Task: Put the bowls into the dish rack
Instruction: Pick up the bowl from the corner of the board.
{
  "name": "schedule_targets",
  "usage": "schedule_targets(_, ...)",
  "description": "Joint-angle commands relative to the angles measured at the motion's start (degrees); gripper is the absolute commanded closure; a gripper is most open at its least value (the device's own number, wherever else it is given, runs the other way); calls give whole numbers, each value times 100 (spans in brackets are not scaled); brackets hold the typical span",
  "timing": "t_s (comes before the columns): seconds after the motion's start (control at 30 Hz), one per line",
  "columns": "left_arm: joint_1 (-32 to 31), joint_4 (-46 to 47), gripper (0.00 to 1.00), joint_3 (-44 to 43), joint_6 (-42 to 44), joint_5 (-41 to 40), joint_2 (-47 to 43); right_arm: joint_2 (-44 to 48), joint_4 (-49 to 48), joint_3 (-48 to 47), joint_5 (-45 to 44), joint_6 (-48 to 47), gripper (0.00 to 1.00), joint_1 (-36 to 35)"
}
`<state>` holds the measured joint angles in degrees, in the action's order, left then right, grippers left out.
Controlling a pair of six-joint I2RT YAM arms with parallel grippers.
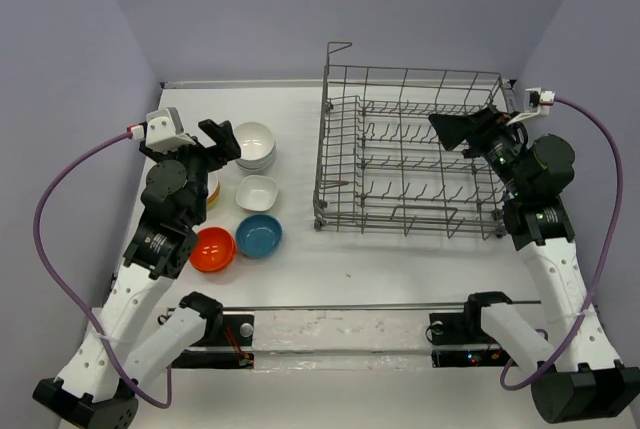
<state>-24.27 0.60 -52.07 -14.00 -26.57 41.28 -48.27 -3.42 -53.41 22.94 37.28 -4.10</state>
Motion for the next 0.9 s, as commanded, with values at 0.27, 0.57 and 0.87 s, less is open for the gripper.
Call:
schedule_targets(0.27, 37, 265, 1, 48, 55, -50, -85, 283, -343, 67, 9, -36, 0, 32)
schedule_targets(0.57, 45, 265, 1, 48, 64, -50, -67, 231, -317, 59, 26, -28, 0, 32)
schedule_targets(0.87, 98, 186, 1, 31, 29, -173, 55, 187, -177, 94, -71, -19, 0, 32)
